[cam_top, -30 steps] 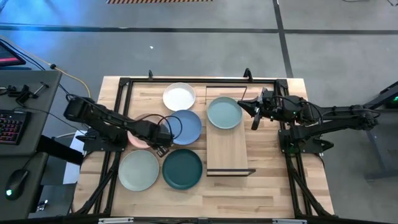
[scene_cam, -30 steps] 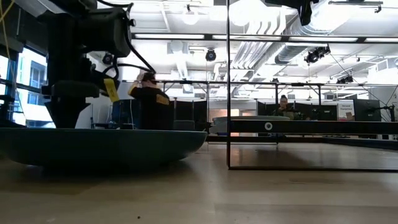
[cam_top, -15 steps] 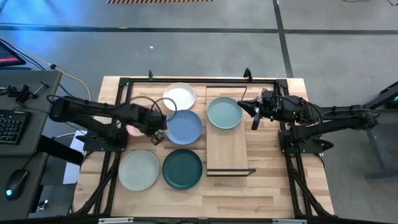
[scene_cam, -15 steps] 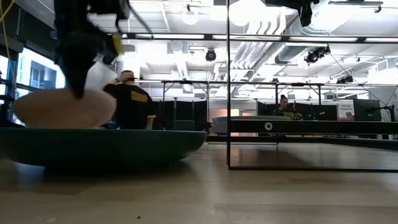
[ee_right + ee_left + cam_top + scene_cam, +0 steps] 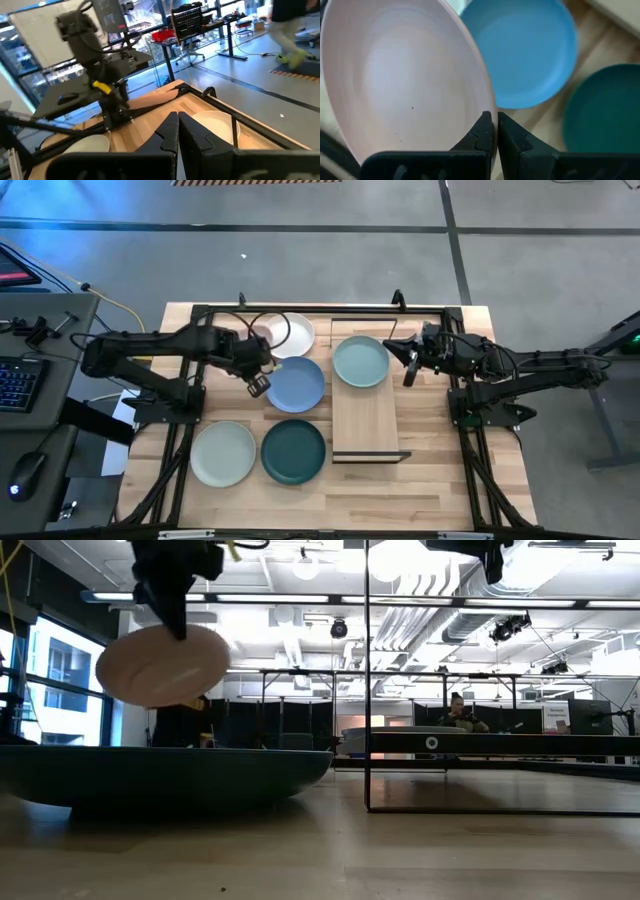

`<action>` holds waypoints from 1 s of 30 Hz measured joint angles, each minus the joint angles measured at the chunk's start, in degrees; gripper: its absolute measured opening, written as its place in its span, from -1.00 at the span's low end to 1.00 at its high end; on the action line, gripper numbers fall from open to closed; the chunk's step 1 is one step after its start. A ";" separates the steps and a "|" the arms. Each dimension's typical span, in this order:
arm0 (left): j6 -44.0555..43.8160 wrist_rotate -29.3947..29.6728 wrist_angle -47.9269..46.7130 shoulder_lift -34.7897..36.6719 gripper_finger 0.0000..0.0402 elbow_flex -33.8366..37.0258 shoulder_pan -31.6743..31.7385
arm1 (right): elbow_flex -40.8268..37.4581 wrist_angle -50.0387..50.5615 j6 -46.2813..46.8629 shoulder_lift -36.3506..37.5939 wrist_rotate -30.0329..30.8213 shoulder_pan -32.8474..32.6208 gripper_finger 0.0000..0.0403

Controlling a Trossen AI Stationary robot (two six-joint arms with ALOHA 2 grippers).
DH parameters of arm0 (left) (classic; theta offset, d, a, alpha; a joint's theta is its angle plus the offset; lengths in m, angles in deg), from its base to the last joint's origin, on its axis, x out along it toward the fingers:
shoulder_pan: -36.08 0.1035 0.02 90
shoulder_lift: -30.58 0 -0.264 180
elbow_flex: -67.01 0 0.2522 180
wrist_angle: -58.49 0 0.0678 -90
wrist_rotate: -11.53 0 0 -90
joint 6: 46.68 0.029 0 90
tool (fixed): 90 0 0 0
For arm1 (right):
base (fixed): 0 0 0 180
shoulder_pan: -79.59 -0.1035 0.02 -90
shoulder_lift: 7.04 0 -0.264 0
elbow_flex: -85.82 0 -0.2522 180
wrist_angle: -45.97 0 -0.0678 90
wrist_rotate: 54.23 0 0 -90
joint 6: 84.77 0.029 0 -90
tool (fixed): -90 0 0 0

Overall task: Place and stack plates onto a shelf
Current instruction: Put the light orange plate on the shelf

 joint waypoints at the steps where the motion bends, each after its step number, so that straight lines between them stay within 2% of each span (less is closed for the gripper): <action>1: 0.02 -0.12 -0.08 -0.71 -1.00 -0.88 -0.46 | 0.00 0.00 0.08 0.00 0.20 0.00 -1.00; 8: 4.01 -0.38 2.96 -11.30 -1.00 -11.19 -5.89 | 0.00 0.00 -0.02 -0.02 0.24 0.00 -1.00; 14: 13.48 1.92 4.02 -24.26 -1.00 -23.64 -9.95 | 0.00 -0.02 0.14 -0.07 -0.22 0.00 -1.00; 20: 24.89 2.07 10.44 -33.62 -1.00 -33.30 -12.44 | 0.00 -0.04 0.36 0.25 -1.27 0.00 -1.00; 26: 37.81 1.84 14.86 -38.04 -1.00 -37.49 -14.74 | 0.04 -0.03 4.54 4.09 -1.28 -0.04 -1.00; 30: 44.86 -1.54 16.39 -38.80 -1.00 -37.52 -15.34 | 0.04 -0.09 9.45 8.04 -1.38 -0.04 -1.00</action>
